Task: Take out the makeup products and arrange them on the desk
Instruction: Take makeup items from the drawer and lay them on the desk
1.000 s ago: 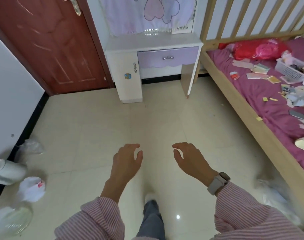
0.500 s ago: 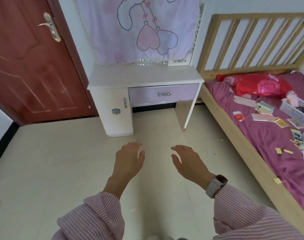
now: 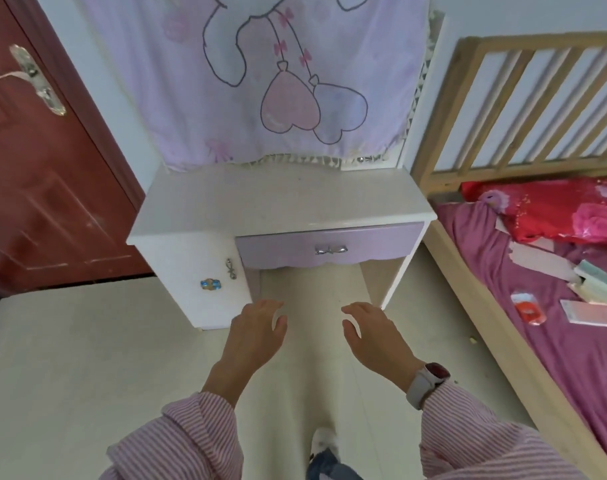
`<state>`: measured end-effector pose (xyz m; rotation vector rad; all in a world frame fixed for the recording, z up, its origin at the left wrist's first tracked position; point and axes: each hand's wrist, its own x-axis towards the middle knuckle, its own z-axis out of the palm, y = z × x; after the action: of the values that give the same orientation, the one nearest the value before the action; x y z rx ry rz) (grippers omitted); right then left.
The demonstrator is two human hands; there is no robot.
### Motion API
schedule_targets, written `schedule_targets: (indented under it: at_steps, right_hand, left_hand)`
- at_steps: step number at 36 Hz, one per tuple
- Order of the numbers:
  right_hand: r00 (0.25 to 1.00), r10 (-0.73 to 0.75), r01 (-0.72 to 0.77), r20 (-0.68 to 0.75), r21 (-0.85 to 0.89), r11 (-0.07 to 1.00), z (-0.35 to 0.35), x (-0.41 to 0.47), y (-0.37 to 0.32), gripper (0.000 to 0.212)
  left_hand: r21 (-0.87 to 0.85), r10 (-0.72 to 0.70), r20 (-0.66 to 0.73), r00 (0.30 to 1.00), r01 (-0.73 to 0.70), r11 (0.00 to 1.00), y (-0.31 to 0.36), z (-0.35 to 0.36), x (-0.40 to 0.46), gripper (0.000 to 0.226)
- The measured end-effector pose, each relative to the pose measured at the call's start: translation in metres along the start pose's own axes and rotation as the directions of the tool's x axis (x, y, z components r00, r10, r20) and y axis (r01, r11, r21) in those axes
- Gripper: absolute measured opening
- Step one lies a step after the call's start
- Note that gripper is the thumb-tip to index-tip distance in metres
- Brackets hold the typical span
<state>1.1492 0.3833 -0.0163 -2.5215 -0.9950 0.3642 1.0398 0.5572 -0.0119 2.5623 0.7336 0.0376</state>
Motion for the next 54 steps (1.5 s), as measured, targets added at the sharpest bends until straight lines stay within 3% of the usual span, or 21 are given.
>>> schedule_targets:
  at_steps: [5,13,20,25,28,33,47,54]
  right_hand:
    - [1.000,-0.006,0.006,0.006,0.022,1.000,-0.014,0.087,0.012,0.034]
    - [0.993,0.029,-0.036,0.116,0.064,0.997,0.000,0.190,0.036,0.034]
    - [0.979,0.127,-0.133,0.158,0.031,0.991,0.030,0.276,0.061,0.035]
    - [0.943,0.222,-0.210,0.247,-0.076,0.975,0.059,0.322,0.081,0.041]
    - [0.931,0.220,-0.166,0.290,-0.200,0.966,0.079,0.342,0.100,0.043]
    - [0.974,0.123,-0.057,0.190,-0.320,0.946,0.114,0.370,0.127,0.048]
    - [0.967,-0.051,0.162,0.248,-0.452,0.877,0.156,0.395,0.166,0.032]
    - [0.970,-0.054,0.171,0.238,-0.506,0.845,0.153,0.399,0.162,0.026]
  left_hand:
    - [-0.008,-0.048,-0.031,0.998,0.048,0.999,0.001,-0.015,0.077,0.036]
    - [-0.018,-0.124,0.036,0.992,0.125,0.992,-0.018,0.004,0.173,0.035]
    - [-0.008,-0.073,0.027,0.997,0.073,0.997,-0.033,0.031,0.275,0.036]
    - [0.054,-0.033,0.092,0.995,0.028,0.998,-0.044,0.054,0.332,0.044]
    - [0.126,-0.021,0.122,0.992,0.005,0.992,-0.055,0.074,0.358,0.050]
    - [0.223,-0.078,0.145,0.986,0.044,0.974,-0.078,0.106,0.390,0.052]
    - [0.312,0.034,-0.150,0.988,0.014,0.950,-0.094,0.139,0.397,0.044]
    - [0.321,0.009,-0.153,0.988,0.041,0.946,-0.092,0.140,0.397,0.045]
